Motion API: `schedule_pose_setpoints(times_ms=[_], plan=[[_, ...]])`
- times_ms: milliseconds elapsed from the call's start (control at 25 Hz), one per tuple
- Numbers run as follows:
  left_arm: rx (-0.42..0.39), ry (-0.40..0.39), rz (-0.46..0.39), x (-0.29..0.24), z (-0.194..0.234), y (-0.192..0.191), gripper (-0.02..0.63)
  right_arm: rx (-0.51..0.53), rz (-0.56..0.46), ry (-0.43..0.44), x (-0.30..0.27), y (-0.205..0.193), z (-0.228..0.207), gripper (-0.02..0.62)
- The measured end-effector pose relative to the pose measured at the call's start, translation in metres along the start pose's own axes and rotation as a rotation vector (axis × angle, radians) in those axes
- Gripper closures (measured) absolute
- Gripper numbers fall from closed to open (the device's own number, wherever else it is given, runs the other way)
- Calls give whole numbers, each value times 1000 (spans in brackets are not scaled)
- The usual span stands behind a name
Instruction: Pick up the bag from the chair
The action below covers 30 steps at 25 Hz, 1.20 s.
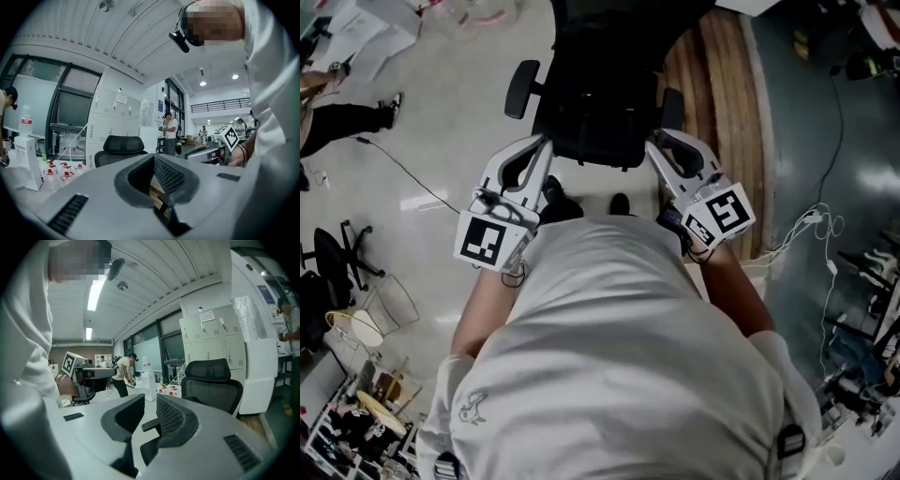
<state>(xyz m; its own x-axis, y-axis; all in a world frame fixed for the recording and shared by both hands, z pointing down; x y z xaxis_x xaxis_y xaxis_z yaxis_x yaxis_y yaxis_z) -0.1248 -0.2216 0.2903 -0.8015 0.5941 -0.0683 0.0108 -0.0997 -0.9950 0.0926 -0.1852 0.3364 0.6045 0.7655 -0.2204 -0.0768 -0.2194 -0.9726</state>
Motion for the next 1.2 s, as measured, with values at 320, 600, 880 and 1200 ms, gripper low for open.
schedule_pose_setpoints(times_ms=[320,600,880,1200], plan=[[-11,-104,3,10,87,14,599,-38,-17,-108,-73,24,13,515],[11,-135,32,11,147,6,600,-87,-25,-171,-123,34,10,515],[25,-136,49,-11,181,-4,599,-153,-21,-159,-162,29,-19,515],[38,-109,99,-49,213,-11,600,-276,-6,-130,-203,12,-76,508]])
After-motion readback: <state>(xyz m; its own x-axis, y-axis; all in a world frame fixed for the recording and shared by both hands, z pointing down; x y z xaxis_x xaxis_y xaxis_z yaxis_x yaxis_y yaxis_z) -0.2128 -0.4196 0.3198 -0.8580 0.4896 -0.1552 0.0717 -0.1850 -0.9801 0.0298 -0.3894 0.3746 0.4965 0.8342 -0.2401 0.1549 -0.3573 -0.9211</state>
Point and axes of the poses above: the fingertips, and each gripper's own axes: x backward along the fingers, z to its left, y out of its top, the point moved 5 cm from there along x, backward along the fingers, and after that the axes turned 1 degree about x, right-handed, at the moved point
